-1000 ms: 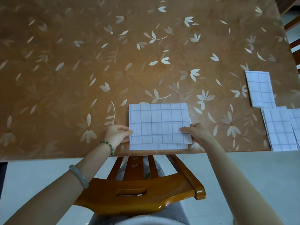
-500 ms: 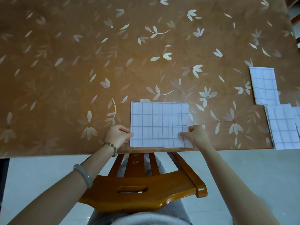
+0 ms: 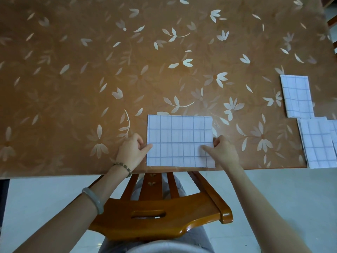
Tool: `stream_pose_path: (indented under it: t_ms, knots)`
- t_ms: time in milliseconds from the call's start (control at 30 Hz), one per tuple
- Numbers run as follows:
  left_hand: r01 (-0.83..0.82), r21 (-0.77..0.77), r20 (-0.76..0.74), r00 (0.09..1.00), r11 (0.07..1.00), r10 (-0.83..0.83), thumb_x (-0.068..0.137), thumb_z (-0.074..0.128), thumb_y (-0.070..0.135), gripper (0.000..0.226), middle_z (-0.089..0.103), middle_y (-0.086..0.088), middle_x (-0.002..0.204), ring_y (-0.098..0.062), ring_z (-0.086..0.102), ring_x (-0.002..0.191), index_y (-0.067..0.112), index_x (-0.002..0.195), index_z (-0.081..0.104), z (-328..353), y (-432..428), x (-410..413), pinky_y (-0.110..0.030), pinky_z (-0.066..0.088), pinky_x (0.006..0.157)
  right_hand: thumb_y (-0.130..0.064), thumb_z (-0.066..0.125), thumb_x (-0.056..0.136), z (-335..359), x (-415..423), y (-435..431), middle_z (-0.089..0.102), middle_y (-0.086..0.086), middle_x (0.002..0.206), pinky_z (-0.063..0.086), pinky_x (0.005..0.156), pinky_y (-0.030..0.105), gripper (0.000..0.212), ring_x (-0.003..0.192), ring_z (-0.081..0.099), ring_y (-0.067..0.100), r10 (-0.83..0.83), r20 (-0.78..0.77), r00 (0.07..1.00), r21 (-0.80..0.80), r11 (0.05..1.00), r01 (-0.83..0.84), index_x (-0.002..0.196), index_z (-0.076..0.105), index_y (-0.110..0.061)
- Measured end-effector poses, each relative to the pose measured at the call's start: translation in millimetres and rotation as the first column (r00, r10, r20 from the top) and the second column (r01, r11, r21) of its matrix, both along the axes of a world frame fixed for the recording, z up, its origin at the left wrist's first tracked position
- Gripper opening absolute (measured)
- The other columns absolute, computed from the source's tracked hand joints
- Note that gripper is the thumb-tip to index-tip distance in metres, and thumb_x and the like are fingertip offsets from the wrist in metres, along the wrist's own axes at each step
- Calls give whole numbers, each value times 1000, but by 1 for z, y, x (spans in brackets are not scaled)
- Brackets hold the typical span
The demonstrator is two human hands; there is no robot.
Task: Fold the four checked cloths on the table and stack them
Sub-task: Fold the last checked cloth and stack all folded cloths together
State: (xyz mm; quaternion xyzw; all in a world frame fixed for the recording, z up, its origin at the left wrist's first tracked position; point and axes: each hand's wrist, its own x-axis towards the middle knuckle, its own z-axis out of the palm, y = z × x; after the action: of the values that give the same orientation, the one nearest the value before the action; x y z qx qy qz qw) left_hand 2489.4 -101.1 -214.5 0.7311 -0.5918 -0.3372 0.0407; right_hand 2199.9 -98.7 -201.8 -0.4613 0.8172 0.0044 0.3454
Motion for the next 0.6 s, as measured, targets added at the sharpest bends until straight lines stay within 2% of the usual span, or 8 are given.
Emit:
stream_pose_path:
  t_ms: [33,100,133,200,267,367,467,600]
  knots:
    - [62,-69,13,998,996,-61,87,62,42,26,54,5,75,-13,55,68,17,90,53,0,-4,1,-24,43,54,-43,64,80,5,0,-3,56,1,90,34,57,26,36,80,54,20,-18,-72,997,-84,996,12,93,50,-12]
    - [226,-213,68,974,951,-216,92,55,38,24,57,3,95,-16,55,91,16,102,56,-1,-14,1,-28,50,74,-38,56,84,9,6,-11,54,7,92,36,62,29,31,80,51,24,-39,-150,988,-334,943,-13,88,52,-8]
    - [314,-276,107,949,908,-295,95,52,35,27,57,0,109,-18,53,105,14,112,56,-4,-20,-2,-30,48,87,-35,52,85,8,13,-16,54,10,92,38,65,31,29,80,50,27,2,-161,987,-462,883,-77,87,55,-5]
    - [472,-335,200,881,816,-428,98,45,29,40,51,-7,135,-22,42,129,8,132,48,-14,-34,-14,-33,33,109,-26,48,84,-5,32,-29,57,17,97,43,70,38,27,83,55,34,174,-219,960,-595,756,-273,89,61,-3]
    - [607,-292,317,790,739,-524,99,35,30,51,36,-11,150,-23,28,142,5,144,35,-25,-43,-28,-35,17,118,-13,47,81,-22,58,-40,57,23,116,47,83,46,30,101,56,40,381,-233,894,-583,681,-443,104,62,-1]
    - [702,-154,434,680,696,-590,96,27,39,63,25,-14,155,-24,20,145,1,147,27,-42,-48,-40,-41,10,118,-16,40,86,-47,91,-47,47,23,139,29,109,49,49,132,42,37,599,-211,772,-490,619,-614,129,52,2]
    - [693,-107,447,674,713,-588,95,21,41,66,17,-13,157,-22,11,147,3,149,17,-54,-45,-42,-41,7,118,-26,29,94,-64,102,-43,39,20,148,21,114,46,56,139,34,31,655,-251,713,-370,616,-696,140,40,3]
    - [677,-131,424,699,725,-576,98,17,47,66,9,-9,158,-21,6,147,8,150,11,-62,-45,-41,-43,9,119,-39,22,99,-75,92,-42,32,15,153,19,117,47,61,144,25,26,635,-265,725,-286,667,-688,145,35,-2]
